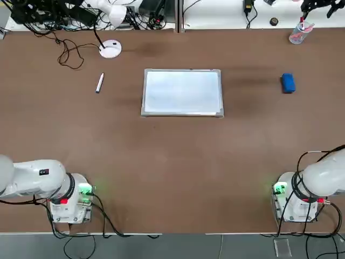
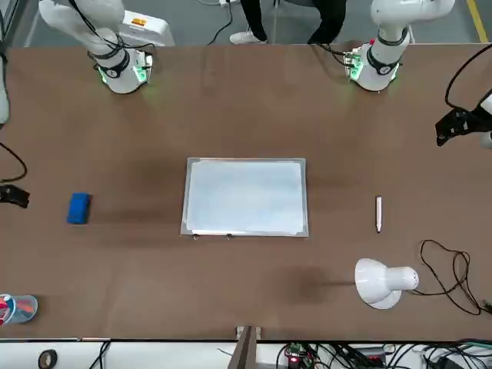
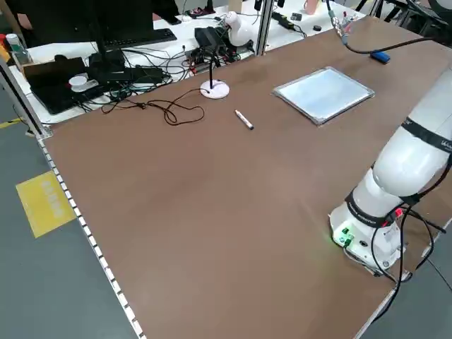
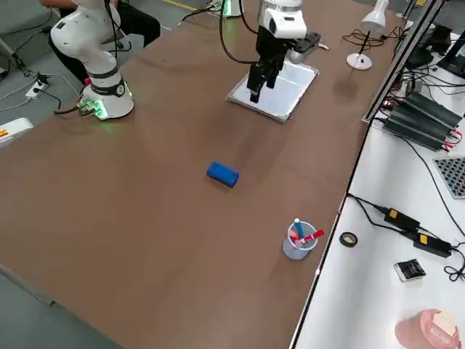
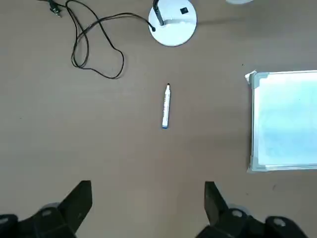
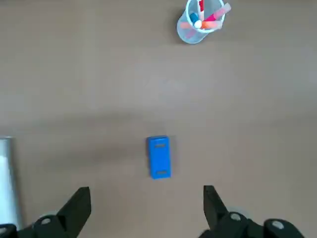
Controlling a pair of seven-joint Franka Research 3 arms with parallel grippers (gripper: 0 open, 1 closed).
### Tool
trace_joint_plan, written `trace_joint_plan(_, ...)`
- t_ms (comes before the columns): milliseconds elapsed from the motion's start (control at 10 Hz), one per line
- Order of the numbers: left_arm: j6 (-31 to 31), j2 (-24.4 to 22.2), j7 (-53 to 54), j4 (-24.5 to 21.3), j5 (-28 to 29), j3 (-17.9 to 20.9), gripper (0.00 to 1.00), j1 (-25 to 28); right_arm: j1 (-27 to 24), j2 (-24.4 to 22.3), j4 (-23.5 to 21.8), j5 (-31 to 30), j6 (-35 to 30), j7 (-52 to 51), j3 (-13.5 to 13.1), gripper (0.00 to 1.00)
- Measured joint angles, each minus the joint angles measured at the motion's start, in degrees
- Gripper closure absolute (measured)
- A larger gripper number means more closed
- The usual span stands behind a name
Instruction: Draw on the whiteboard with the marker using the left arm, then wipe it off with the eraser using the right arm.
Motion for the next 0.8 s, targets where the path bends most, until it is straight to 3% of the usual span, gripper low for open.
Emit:
trace_joint_plan(500,0.00,-0.14,0.00,0.30,0.00,-0.01,0.00,0.02,-1.91,-7.26,0.54,2.49,-4.11,7.65,4.46,0.00)
trace_joint_plan(800,0.00,-0.14,0.00,0.31,0.00,0.00,0.00,0.03,-1.89,-9.23,0.45,2.49,-5.60,9.30,5.45,0.00)
